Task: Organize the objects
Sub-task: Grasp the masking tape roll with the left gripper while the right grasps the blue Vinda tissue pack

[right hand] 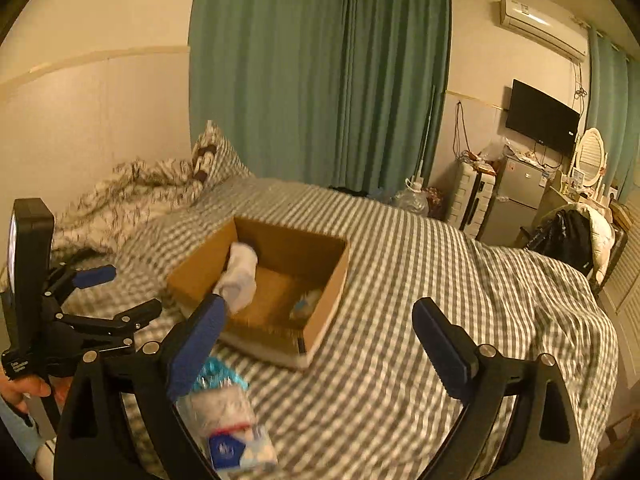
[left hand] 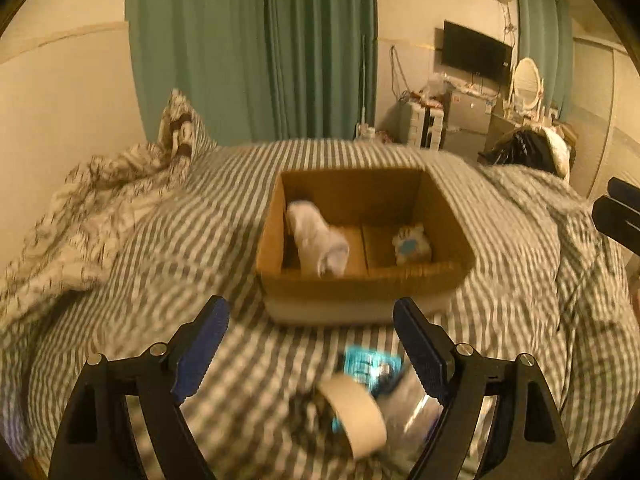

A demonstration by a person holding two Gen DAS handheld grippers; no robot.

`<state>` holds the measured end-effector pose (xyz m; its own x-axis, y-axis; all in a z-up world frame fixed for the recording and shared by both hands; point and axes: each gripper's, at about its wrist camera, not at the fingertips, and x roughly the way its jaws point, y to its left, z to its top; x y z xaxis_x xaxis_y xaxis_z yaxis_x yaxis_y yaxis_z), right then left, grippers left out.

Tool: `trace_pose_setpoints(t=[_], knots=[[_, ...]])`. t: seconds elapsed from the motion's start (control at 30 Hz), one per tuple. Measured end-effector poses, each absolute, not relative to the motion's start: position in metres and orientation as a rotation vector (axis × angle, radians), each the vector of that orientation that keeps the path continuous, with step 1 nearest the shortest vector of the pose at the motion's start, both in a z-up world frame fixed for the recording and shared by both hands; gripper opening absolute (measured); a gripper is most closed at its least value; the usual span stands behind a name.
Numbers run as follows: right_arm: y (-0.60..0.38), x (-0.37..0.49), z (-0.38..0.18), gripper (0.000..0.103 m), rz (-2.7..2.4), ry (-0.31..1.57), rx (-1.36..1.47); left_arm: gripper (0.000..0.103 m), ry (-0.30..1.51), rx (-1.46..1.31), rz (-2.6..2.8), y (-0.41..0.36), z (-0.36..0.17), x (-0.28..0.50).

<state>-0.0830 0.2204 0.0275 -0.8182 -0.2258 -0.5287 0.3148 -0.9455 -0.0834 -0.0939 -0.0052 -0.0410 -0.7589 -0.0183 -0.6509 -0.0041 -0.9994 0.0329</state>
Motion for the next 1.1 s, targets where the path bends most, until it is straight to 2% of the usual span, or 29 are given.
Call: trace_pose_setpoints(t=[0.23, 0.37, 0.5, 0.57, 0.6, 0.63, 0.9, 0.97, 1.0, 1.1], knots=[[0.209, -0.063, -0.058, 0.095, -2.644, 0.255, 0.976, 0.087, 0.000, 1.276, -2.850, -0.002, -0.104, -0.073], [0.202, -0.060, -0.108, 0.095, -2.547, 0.247, 1.098, 0.080, -0.011, 1.331, -2.853, 0.007, -0.120, -0.067], [0.193, -0.060, -0.138, 0.095, -2.468, 0.262, 1.176, 0.065, -0.044, 1.326, -2.891, 0.017, -0.121, -0.067], [0.191, -0.060, -0.146, 0.095, -2.441, 0.266, 1.202, 0.051, -0.039, 1.334, -2.899, 0.017, -0.121, -0.070], [0.190, -0.061, -0.150, 0.095, -2.429, 0.271, 1.216, 0.048, -0.031, 1.346, -2.910, 0.017, -0.122, -0.070], [0.189, -0.062, -0.153, 0.095, -2.419, 0.271, 1.228, 0.039, -0.022, 1.354, -2.919, 0.015, -0.122, -0.071], [0.174, -0.067, -0.175, 0.095, -2.342, 0.301, 1.290, 0.036, 0.010, 1.386, -2.930, 0.009, -0.117, -0.069], [0.173, -0.065, -0.174, 0.087, -2.346, 0.302, 1.282, 0.032, 0.014, 1.380, -2.930, 0.007, -0.114, -0.067], [0.173, -0.064, -0.172, 0.077, -2.347, 0.304, 1.282, 0.031, 0.022, 1.378, -2.933, 0.005, -0.111, -0.065], [0.181, -0.059, -0.165, 0.077, -2.371, 0.283, 1.275, 0.029, 0.044, 1.364, -2.942, 0.001, -0.105, -0.064]])
